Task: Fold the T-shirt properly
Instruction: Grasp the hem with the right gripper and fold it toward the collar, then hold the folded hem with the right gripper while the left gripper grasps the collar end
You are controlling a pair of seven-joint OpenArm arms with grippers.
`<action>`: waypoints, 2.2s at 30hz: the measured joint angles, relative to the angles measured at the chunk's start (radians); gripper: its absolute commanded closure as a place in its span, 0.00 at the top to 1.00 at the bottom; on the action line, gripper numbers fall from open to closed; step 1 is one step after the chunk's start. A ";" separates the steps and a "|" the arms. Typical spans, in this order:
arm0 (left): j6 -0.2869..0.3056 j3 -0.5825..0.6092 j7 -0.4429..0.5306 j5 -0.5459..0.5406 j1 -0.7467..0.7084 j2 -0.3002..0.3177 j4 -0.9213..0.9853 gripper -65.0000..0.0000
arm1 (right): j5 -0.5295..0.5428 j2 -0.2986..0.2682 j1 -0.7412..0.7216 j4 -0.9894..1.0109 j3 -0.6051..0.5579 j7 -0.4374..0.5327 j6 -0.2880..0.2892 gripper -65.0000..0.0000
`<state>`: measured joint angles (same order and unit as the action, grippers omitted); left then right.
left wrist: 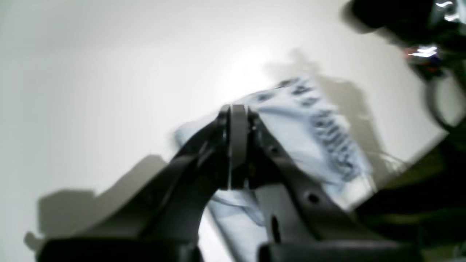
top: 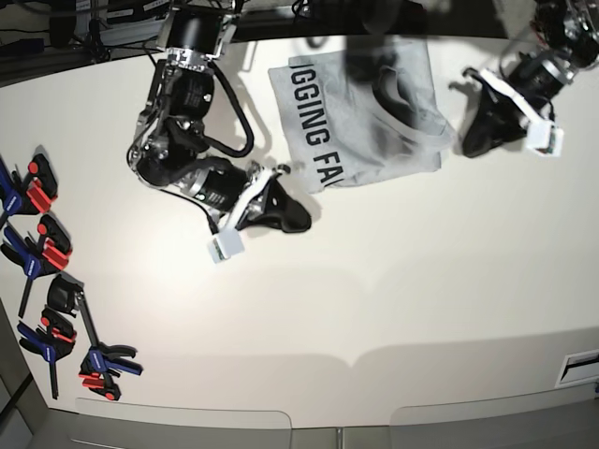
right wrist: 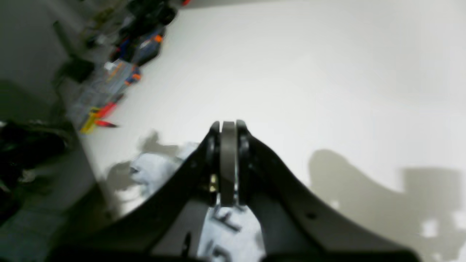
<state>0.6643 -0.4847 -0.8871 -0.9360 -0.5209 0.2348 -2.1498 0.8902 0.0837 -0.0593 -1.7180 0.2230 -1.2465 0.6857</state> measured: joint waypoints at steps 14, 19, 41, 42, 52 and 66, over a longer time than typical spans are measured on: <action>0.025 0.248 -0.165 0.082 -0.063 -0.038 -0.021 0.22 | -0.220 0.002 0.089 0.019 -0.296 0.149 0.000 0.00; 0.026 0.385 -0.092 0.340 -0.063 -0.038 -0.021 0.27 | -0.250 0.023 0.092 0.079 -0.298 0.146 0.000 0.00; -0.247 0.446 -0.001 0.643 -0.063 -0.038 0.056 0.38 | -0.247 0.035 0.090 0.121 -0.300 0.150 0.000 0.00; -0.264 0.446 -0.029 0.641 -0.062 -0.038 0.055 0.38 | -0.247 0.035 0.090 0.121 -0.300 0.150 0.000 0.00; -0.250 0.446 -0.108 0.424 -0.061 -0.038 0.055 0.25 | -0.247 0.035 0.090 0.121 -0.300 0.150 0.000 0.00; -0.235 0.399 -0.139 0.552 -0.061 -0.037 0.055 0.00 | -0.262 0.035 0.090 0.121 -0.300 0.149 0.000 0.00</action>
<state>0.4294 -0.0853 -1.0260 -0.3836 -0.5816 0.1974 -2.0945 0.6281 0.1188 0.0307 -1.5967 -0.0769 -1.0973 0.6861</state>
